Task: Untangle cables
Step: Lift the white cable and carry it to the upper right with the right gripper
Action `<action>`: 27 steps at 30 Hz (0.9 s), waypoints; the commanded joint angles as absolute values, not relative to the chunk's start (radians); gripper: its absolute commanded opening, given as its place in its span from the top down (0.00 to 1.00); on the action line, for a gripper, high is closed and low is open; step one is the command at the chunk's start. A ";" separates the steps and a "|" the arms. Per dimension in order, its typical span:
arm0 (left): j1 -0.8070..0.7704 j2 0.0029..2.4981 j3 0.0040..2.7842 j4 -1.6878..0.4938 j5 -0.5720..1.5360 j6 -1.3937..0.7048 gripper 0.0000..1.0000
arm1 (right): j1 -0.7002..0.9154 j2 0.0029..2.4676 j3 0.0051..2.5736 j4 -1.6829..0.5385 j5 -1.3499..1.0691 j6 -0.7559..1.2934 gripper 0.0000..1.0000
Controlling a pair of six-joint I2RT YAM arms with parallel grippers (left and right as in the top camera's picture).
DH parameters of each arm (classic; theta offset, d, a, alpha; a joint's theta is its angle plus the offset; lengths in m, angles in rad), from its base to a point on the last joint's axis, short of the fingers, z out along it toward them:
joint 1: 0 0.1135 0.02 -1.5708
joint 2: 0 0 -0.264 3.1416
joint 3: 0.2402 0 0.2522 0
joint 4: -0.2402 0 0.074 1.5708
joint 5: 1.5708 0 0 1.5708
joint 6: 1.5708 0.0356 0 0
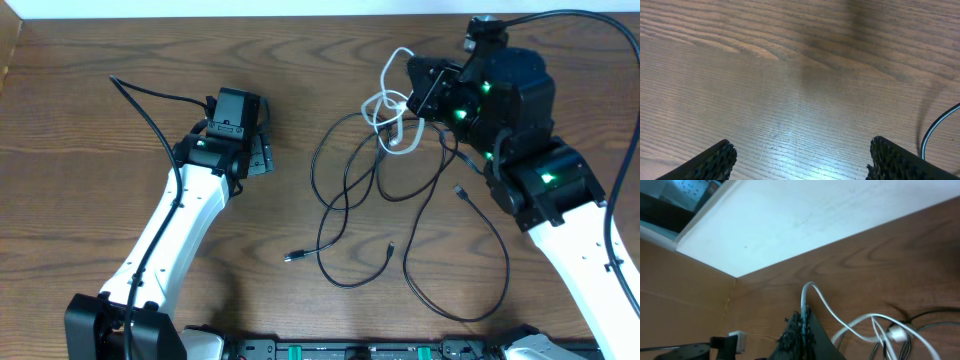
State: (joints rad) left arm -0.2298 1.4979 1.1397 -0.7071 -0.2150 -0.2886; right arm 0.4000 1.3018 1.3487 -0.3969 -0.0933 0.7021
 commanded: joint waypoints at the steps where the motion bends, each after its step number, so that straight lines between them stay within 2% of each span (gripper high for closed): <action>1: -0.225 1.496 1.133 -0.710 -0.217 -0.294 0.14 | 0.373 1.270 1.355 -0.377 -0.081 0.675 0.99; 16: -0.224 1.496 1.133 -0.710 -0.217 -0.294 0.13 | 0.337 1.245 1.356 -0.416 -0.059 0.619 0.99; 27: -0.224 1.496 1.133 -0.710 -0.217 -0.294 0.13 | 0.150 1.151 1.373 -0.437 -0.059 0.599 0.99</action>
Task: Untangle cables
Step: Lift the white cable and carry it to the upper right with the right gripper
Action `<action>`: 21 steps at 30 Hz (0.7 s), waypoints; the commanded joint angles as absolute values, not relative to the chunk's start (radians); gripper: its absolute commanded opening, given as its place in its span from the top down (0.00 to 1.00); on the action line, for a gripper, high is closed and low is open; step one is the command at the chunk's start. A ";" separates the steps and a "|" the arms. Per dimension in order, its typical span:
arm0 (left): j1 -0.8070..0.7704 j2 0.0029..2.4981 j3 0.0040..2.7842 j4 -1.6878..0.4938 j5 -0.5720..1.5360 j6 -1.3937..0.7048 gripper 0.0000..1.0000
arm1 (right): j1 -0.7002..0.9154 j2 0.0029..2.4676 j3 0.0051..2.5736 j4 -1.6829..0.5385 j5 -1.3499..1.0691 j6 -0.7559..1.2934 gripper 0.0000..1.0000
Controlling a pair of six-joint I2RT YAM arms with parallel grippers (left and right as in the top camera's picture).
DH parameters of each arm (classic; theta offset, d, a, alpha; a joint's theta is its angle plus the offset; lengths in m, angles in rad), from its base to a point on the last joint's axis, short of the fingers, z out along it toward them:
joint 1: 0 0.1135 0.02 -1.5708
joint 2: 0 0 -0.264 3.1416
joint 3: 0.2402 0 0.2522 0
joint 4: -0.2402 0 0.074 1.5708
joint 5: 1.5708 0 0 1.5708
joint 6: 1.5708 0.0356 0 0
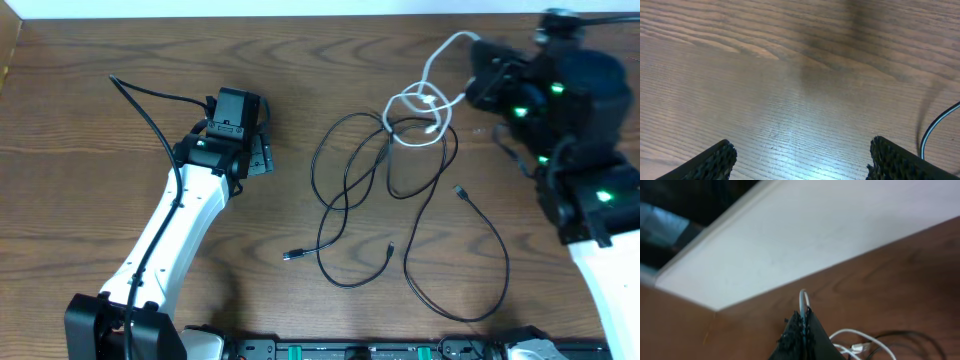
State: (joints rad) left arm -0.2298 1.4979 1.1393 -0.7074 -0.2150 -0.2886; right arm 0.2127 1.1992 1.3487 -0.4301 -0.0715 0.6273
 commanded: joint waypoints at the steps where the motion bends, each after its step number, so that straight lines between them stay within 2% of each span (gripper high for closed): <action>1: -0.224 1.496 1.133 -0.710 -0.217 -0.294 0.13 | 0.129 1.142 1.373 -0.443 -0.059 0.595 0.99; 12: -0.225 1.496 1.133 -0.710 -0.217 -0.294 0.14 | -0.090 1.124 1.373 -0.575 -0.060 0.567 0.99; 21: -0.225 1.496 1.133 -0.710 -0.217 -0.294 0.13 | -0.094 1.142 1.373 -0.646 -0.063 0.541 0.99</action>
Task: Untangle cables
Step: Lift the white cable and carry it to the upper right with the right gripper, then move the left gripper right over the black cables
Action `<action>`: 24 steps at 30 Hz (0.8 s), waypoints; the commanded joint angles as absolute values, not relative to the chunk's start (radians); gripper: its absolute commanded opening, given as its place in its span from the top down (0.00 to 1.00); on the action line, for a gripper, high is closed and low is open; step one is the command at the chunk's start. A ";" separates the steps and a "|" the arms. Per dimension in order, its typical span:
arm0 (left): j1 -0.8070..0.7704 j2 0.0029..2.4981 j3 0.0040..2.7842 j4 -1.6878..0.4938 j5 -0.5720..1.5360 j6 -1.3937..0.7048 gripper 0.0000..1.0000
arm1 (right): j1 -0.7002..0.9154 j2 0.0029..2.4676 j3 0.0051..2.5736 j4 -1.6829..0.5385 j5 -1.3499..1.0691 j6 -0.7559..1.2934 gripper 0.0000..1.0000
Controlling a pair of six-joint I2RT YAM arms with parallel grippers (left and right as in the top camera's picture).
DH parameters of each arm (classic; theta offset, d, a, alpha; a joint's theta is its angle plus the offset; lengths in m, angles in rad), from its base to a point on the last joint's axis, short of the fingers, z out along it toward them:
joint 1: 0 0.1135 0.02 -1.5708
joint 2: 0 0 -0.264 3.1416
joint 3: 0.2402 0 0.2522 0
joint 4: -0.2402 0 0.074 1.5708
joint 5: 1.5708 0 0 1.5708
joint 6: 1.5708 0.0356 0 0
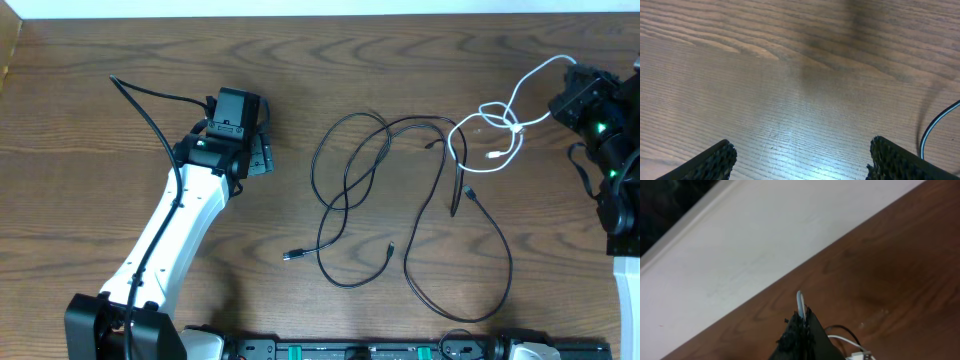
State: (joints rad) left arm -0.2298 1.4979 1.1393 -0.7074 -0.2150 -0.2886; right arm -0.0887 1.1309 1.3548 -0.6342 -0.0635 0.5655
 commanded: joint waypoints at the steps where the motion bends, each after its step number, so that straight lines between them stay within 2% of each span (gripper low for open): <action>1: -0.224 1.496 1.133 -0.710 -0.217 -0.294 0.14 | -0.094 1.148 1.373 -0.652 -0.070 0.541 0.99; 12: -0.225 1.496 1.133 -0.667 -0.204 -0.294 0.14 | -0.092 1.186 1.373 -0.680 -0.116 0.541 0.99; 20: -0.226 1.496 1.133 -0.653 0.232 -0.294 0.13 | -0.092 1.209 1.373 -0.679 -0.116 0.545 0.99; 24: -0.235 1.496 1.133 -0.650 0.376 -0.293 0.14 | -0.092 1.221 1.373 -0.677 -0.116 0.545 0.99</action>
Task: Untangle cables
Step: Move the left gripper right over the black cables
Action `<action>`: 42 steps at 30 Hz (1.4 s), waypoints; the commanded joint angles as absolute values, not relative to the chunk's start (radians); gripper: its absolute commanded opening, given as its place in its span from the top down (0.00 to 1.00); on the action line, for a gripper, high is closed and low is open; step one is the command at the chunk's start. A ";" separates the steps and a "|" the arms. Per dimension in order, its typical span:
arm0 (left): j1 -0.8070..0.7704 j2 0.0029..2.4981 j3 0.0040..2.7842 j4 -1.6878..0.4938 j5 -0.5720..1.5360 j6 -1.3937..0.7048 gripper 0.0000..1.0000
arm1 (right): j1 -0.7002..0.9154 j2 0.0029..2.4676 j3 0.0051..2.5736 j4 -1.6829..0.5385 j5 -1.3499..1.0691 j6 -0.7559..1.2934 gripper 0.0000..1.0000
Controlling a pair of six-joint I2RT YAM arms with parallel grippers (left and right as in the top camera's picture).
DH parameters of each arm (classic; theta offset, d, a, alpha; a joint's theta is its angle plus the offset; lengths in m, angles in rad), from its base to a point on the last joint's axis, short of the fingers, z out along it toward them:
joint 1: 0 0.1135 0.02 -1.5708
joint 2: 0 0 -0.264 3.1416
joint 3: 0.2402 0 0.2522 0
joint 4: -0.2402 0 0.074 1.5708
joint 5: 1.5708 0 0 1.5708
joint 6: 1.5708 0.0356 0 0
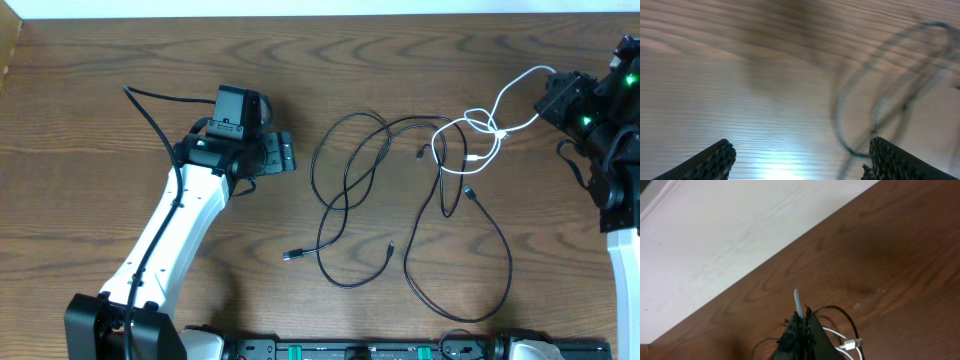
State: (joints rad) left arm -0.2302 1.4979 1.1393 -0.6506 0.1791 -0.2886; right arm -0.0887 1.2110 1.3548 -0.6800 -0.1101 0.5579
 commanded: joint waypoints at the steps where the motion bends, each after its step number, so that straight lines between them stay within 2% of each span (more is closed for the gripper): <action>1: -0.242 1.496 1.133 -0.650 0.387 -0.294 0.14 | -0.092 1.224 1.373 -0.678 -0.116 0.545 0.99; 18: -0.554 1.496 1.133 -0.611 0.385 -0.297 0.14 | -0.092 1.229 1.373 -0.678 -0.115 0.545 0.99; 25: -0.657 1.496 1.133 -0.509 0.324 -0.404 0.14 | -0.092 1.229 1.373 -0.684 -0.115 0.545 0.99; 31: -0.766 1.498 1.133 -0.471 0.098 -0.590 0.14 | -0.092 1.229 1.373 -0.685 -0.115 0.545 0.99; 42: -0.852 1.641 1.133 -0.348 0.059 -0.726 0.13 | -0.092 1.229 1.373 -0.687 -0.113 0.544 0.99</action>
State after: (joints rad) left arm -0.8440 1.5742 1.1393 -0.3645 0.0921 -0.6312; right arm -0.0887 1.2285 1.3548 -0.6849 -0.1127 0.5579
